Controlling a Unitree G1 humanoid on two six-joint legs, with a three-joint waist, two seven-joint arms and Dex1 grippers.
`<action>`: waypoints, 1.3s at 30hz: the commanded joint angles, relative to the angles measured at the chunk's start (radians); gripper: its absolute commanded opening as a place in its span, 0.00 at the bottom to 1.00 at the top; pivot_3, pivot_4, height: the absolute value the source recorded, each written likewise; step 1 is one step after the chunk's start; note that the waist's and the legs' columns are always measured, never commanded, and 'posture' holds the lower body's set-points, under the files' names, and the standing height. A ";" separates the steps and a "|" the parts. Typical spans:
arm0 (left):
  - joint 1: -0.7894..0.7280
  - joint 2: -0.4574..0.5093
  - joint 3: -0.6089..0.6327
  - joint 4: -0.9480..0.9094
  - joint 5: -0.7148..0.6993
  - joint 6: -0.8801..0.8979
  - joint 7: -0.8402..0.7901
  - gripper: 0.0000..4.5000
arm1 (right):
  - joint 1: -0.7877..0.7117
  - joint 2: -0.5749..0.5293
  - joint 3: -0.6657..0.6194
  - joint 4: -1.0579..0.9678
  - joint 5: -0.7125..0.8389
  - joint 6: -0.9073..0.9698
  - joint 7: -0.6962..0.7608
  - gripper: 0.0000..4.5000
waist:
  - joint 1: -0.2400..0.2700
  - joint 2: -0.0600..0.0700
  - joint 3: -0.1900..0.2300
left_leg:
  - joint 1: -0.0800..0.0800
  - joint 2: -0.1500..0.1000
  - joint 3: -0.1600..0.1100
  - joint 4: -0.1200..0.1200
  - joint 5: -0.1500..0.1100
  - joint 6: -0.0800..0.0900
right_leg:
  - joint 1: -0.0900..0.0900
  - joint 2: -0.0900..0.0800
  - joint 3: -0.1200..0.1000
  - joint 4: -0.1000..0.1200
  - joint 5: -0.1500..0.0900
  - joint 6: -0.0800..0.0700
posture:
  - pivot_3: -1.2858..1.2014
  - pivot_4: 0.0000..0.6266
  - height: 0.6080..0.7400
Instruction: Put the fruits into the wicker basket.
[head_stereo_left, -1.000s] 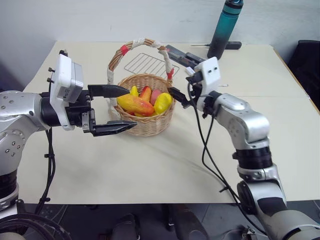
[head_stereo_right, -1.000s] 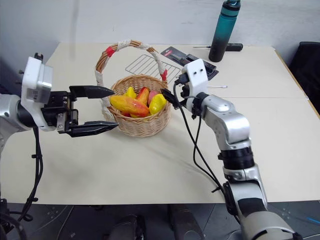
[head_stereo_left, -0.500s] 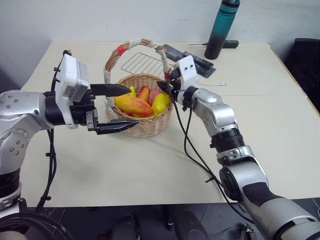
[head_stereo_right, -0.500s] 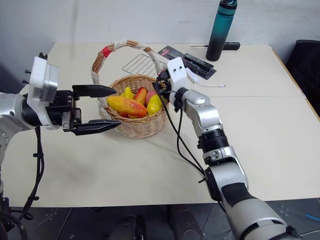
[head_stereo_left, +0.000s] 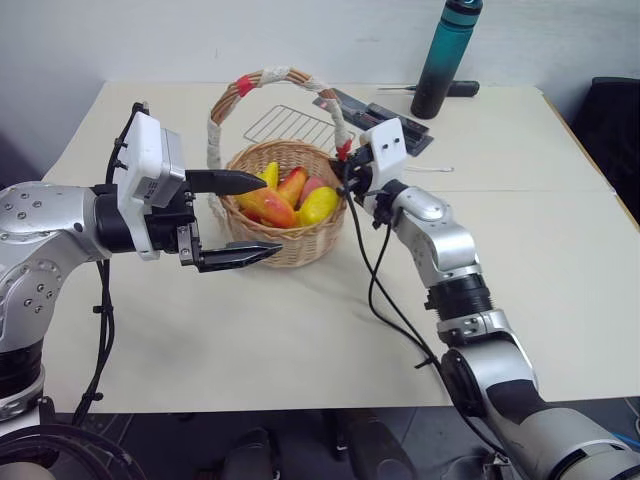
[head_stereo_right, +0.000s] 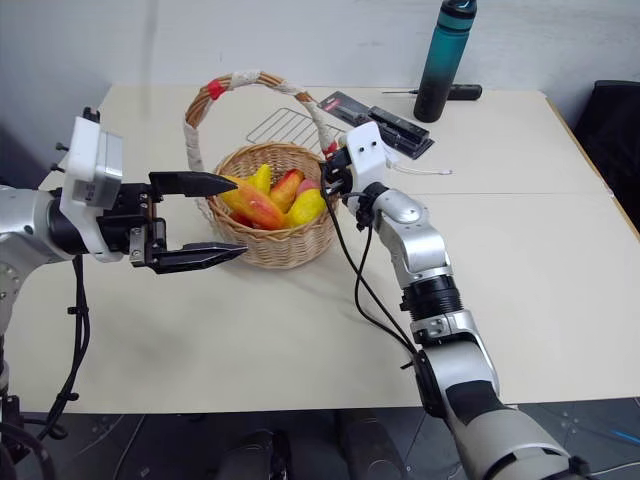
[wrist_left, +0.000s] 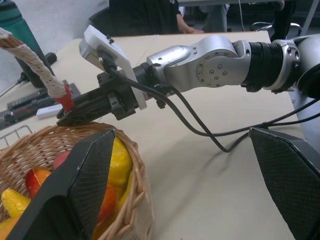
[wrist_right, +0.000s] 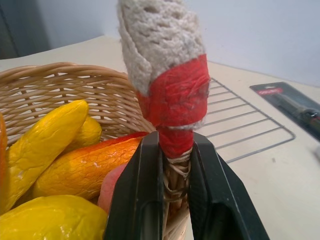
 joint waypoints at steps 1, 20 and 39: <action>-0.031 -0.032 -0.014 0.010 -0.001 -0.019 0.001 1.00 | 0.034 -0.100 -0.089 -0.197 0.023 0.087 -0.012 0.06 | 0.005 0.000 0.000 | 0.000 0.000 0.000 0.000 0.000 0.000 | 0.000 0.000 0.000 0.000 0.000 0.000 | 0.52 0.24 1.00; -0.162 -0.157 -0.091 0.196 -0.006 -0.059 -0.159 1.00 | 0.449 -0.516 -0.647 -0.520 0.181 0.444 -0.016 0.06 | 0.029 0.001 0.000 | 0.003 -0.001 0.003 0.000 0.001 0.003 | 0.002 0.003 0.006 0.000 0.000 0.002 | 0.52 0.24 1.00; -0.219 -0.102 -0.084 0.368 0.082 -0.104 -0.304 1.00 | 0.969 -0.913 -1.053 -0.407 0.428 0.560 0.638 0.99 | 0.045 0.002 0.001 | 0.004 -0.003 0.002 -0.001 0.000 0.004 | 0.005 0.002 0.005 -0.001 -0.001 0.005 | 0.52 0.24 1.00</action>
